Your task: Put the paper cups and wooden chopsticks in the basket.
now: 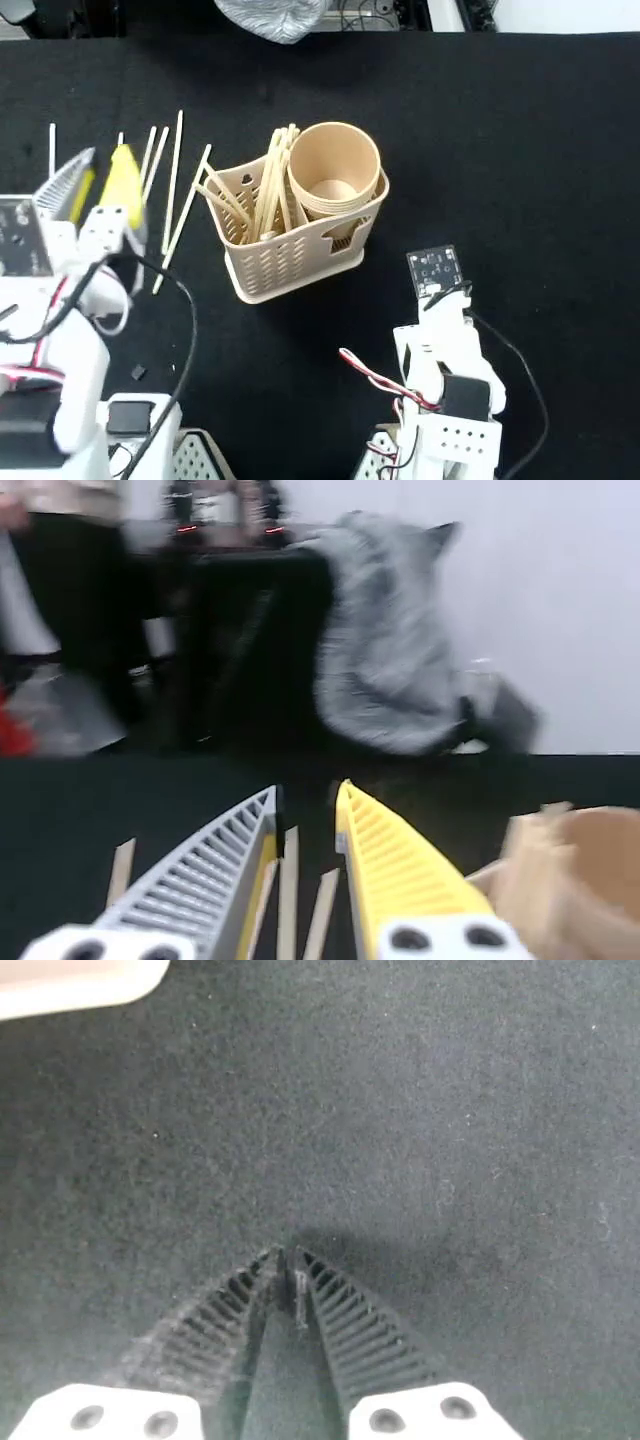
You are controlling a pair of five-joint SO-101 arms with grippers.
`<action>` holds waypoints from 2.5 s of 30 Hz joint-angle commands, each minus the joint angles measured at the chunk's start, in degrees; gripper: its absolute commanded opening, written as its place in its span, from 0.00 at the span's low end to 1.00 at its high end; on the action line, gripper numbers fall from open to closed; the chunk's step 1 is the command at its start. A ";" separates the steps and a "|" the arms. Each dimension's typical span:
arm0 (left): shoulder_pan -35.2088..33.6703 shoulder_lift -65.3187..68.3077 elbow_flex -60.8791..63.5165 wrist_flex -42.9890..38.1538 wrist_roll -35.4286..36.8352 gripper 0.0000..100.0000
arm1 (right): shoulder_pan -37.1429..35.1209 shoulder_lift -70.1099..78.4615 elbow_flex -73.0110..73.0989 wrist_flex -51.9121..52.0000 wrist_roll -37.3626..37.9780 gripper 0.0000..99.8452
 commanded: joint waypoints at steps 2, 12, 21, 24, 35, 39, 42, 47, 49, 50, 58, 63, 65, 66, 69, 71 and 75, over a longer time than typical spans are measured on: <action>-9.36 4.92 3.30 0.00 -5.19 0.11 | -0.62 -4.09 -0.22 0.26 0.35 0.01; -20.62 28.31 3.38 -8.26 -5.54 0.11 | -0.62 -4.09 -0.22 0.26 0.35 0.01; -24.40 56.88 -3.21 -16.53 -10.20 0.14 | -0.62 -4.09 -0.22 0.26 0.35 0.01; -25.36 65.58 -8.40 -16.53 -11.08 0.14 | -0.62 -4.09 -0.22 0.26 0.35 0.01; -27.03 92.66 -27.03 -16.44 -14.95 0.14 | -0.62 -4.09 -0.22 0.26 0.35 0.01; -27.30 98.11 -29.05 -16.44 -16.26 0.14 | -0.62 -4.09 -0.22 0.26 0.35 0.01; -27.30 99.34 -28.88 -16.44 -17.05 0.13 | -0.62 -4.09 -0.22 0.26 0.35 0.01; -27.21 99.60 -28.62 -16.44 -16.88 0.13 | -0.62 -4.09 -0.22 0.26 0.35 0.01; -27.21 99.69 -28.62 -16.18 -16.79 0.13 | -0.62 -4.09 -0.22 0.26 0.35 0.01; -27.21 99.69 -28.62 -15.21 -16.79 0.13 | -0.62 -4.09 -0.22 0.26 0.35 0.01; -26.77 99.16 -29.23 -10.55 -16.79 0.08 | -0.62 -4.09 -0.22 0.26 0.35 0.01; -26.77 99.16 -28.88 -10.46 -16.79 0.03 | -0.62 -4.09 -0.22 0.26 0.35 0.01; -26.77 99.16 -28.88 -10.46 -16.79 0.03 | -0.62 -4.09 -0.22 0.26 0.35 0.01; -26.77 99.16 -28.70 -10.37 -16.79 0.03 | -0.62 -4.09 -0.22 0.26 0.35 0.01; -26.59 99.08 -29.41 -7.82 -16.79 0.03 | -0.62 -4.09 -0.22 0.26 0.35 0.01; -25.98 99.08 -31.25 -3.87 -16.79 0.03 | -0.62 -4.09 -0.22 0.26 0.35 0.01; -24.48 99.08 -36.62 5.45 -16.70 0.03 | -0.62 -4.09 -0.22 0.26 0.35 0.01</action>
